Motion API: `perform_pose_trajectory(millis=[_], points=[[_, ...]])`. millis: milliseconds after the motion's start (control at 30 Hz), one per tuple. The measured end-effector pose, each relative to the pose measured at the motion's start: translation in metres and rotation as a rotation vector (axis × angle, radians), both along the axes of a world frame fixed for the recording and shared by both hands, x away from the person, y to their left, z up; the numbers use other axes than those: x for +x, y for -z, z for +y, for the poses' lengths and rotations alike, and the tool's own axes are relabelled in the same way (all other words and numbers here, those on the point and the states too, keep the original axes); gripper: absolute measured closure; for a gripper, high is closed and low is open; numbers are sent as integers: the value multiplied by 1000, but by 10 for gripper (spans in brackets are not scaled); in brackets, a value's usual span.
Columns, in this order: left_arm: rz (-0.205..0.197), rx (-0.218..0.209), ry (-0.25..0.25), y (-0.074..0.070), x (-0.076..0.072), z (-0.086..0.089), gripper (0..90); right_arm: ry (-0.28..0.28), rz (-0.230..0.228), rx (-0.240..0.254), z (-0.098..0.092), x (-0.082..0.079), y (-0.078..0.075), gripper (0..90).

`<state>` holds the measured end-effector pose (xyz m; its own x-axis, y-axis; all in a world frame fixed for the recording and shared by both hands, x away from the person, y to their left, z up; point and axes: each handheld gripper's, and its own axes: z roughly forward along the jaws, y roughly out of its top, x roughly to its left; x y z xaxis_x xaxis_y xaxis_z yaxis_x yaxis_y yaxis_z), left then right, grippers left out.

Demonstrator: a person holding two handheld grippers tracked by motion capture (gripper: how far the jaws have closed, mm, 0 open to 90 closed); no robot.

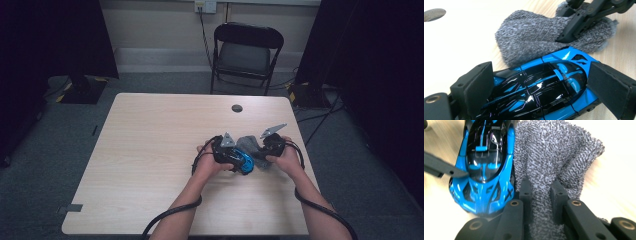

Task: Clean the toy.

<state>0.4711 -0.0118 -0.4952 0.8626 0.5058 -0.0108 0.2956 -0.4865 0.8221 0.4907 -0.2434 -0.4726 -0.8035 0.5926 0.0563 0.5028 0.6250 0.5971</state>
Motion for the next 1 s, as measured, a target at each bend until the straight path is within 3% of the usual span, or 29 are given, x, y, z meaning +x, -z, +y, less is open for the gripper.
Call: perform_pose_trajectory(millis=[533, 1000], points=[[-2, 0, -3, 0, -1, 0, 68, 21, 2, 31, -19, -24, 2, 760], [-2, 1, -5, 0, -1, 0, 68, 4, 18, 14, -30, -45, -1, 760]])
